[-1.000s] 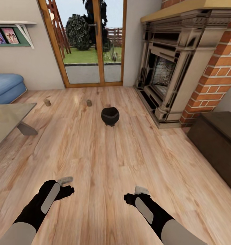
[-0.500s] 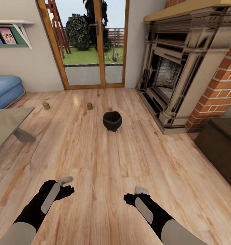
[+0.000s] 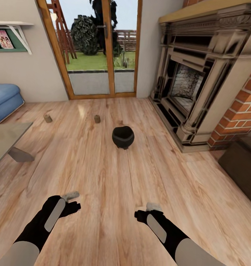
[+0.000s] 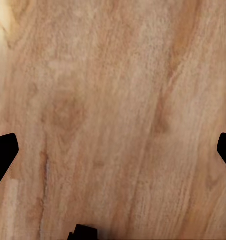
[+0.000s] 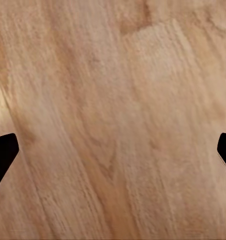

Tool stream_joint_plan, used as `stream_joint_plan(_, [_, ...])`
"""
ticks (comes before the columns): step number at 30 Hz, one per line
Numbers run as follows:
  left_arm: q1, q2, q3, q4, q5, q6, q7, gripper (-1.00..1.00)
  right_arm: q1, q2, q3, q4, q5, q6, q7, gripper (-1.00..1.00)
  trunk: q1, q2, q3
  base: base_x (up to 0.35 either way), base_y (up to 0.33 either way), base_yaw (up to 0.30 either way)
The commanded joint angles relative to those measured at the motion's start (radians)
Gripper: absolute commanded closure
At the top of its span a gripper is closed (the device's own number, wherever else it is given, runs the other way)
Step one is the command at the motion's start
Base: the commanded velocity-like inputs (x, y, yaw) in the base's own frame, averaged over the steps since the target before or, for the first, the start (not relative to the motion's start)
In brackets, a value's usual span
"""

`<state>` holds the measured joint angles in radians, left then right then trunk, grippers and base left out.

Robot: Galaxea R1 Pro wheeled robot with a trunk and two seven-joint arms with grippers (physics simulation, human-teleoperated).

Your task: Place each of the two pumpkins and all three candles from the living room inside a cabinet in the living room (use any cabinet), then make sure every cabinet is closed, and position the cauldron so it is next to a table in the living room.

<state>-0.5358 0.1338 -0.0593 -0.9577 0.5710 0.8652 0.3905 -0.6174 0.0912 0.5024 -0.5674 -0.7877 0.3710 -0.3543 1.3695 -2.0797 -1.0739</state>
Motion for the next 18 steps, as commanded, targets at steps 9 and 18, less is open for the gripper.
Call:
stream_joint_plan(9, [0.0, 0.001, -0.004, -0.001, 0.01, 0.002, 0.01, -1.0, -0.001, -0.002, 0.004, -0.002, -0.009, 0.002, -0.008, -1.0, 0.0, 0.0, 0.01, 0.329, 0.0, 0.056])
stream_joint_plan(18, [0.0, 0.001, -0.004, -0.001, 0.01, 0.002, 0.01, -1.0, -0.001, -0.002, 0.004, 0.0, -0.01, 0.002, -0.008, -1.0, 0.0, 0.0, 0.024, 0.329, 0.0, 0.07])
